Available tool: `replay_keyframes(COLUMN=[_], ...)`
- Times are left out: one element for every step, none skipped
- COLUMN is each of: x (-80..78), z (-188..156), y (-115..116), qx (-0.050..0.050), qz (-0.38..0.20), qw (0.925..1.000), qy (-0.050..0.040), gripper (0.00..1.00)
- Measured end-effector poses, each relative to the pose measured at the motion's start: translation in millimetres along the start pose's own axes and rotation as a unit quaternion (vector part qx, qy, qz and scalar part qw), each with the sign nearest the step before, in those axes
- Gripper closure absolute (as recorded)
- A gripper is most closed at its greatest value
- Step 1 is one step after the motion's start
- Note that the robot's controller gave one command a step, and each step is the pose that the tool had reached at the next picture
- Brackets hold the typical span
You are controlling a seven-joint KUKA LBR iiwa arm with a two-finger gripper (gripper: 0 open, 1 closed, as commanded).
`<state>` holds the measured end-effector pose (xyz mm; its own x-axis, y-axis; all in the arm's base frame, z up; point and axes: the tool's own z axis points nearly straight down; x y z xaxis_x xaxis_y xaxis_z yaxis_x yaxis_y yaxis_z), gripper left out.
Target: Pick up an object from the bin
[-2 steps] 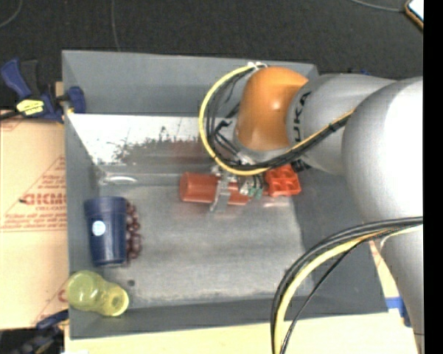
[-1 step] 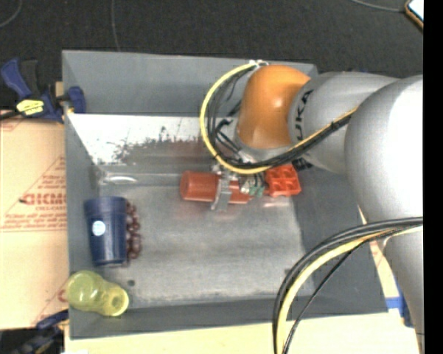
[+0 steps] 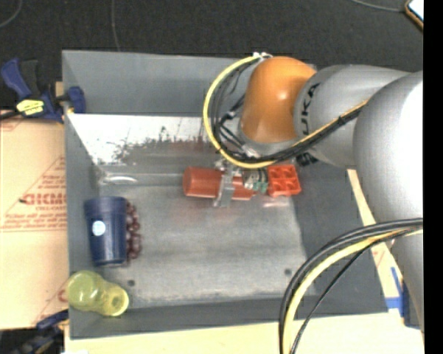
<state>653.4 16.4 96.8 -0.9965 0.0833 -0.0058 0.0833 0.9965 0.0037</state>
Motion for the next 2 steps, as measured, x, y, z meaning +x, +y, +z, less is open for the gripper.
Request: replay_keyframes(x=[0.5,-1.2], z=[-31.6,-70.6], y=[-0.1,0.2], qx=[0.0,0.0], qz=[0.0,0.0], qw=[1.0,1.0], qy=[0.0016,-0.0011], gripper=[1.0,1.0])
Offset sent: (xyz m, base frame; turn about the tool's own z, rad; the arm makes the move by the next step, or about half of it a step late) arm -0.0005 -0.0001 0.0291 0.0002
